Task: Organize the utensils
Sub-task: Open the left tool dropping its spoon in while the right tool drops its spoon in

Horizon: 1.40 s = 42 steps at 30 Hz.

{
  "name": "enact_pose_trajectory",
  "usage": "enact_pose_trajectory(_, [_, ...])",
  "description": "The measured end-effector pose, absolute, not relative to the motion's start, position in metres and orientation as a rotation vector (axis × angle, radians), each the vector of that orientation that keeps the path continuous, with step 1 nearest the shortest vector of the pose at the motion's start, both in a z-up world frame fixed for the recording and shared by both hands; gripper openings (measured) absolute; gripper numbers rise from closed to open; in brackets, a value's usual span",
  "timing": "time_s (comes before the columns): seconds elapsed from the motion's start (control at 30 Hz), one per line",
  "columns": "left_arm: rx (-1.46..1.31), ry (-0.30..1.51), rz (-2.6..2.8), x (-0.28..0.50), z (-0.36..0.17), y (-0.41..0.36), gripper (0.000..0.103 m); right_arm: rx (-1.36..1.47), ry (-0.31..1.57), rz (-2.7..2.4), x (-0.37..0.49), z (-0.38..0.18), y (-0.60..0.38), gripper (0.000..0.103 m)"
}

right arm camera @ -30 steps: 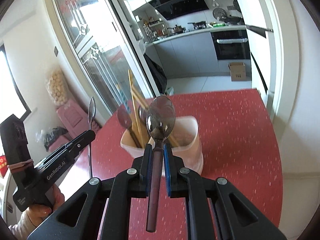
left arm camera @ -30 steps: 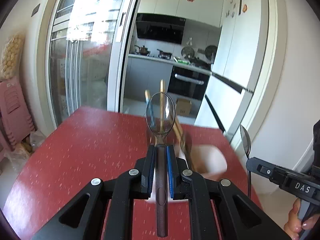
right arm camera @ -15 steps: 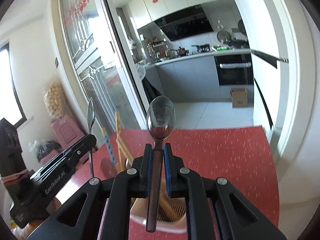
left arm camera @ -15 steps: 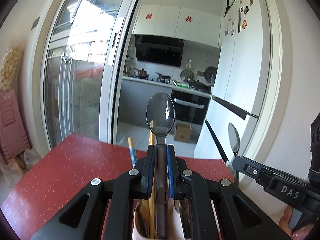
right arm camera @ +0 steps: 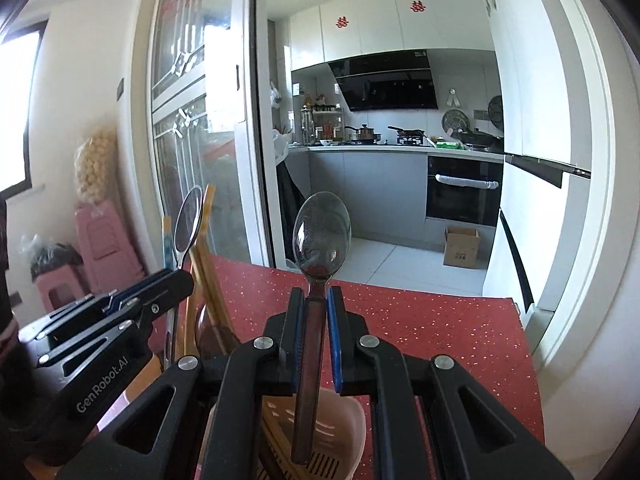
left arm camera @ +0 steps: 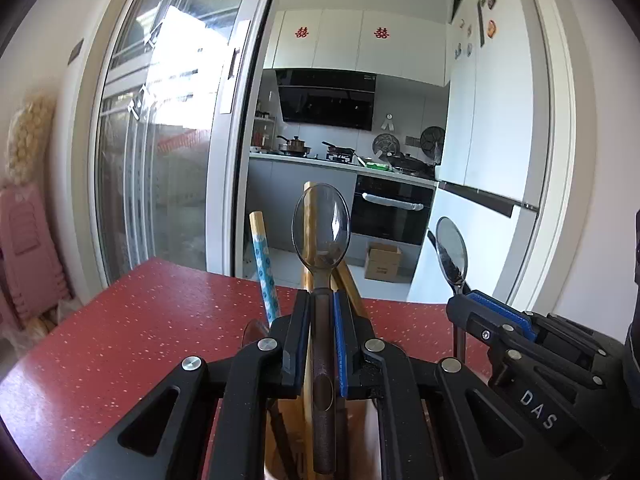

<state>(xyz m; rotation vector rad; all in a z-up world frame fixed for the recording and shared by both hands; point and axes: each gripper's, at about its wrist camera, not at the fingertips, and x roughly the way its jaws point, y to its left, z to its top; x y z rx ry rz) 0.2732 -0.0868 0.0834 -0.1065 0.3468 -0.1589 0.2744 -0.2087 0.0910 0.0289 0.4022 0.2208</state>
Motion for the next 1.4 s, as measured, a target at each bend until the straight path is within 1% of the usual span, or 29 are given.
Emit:
enact_pose_trajectory(0.53, [-0.021,0.376,-0.146,0.252,0.068,-0.095,0.041,-0.040,0.435,0.265,0.248,0.065,-0.198,0.012])
enact_pose_trajectory(0.8, [-0.009,0.407,-0.159,0.251,0.068,-0.093,0.041,-0.047,0.441,0.285,0.243,0.069,-0.198,0.012])
enact_pose_trajectory(1.07, [-0.027,0.420,-0.148,0.252,0.072,-0.088,0.041,-0.075,0.468,0.279,0.263,0.071,-0.193,0.012])
enact_pose_trajectory(1.4, [-0.024,0.427,-0.142,0.249,0.073,-0.085,0.041,-0.013,0.511,0.286,0.253,0.071,-0.207,0.013])
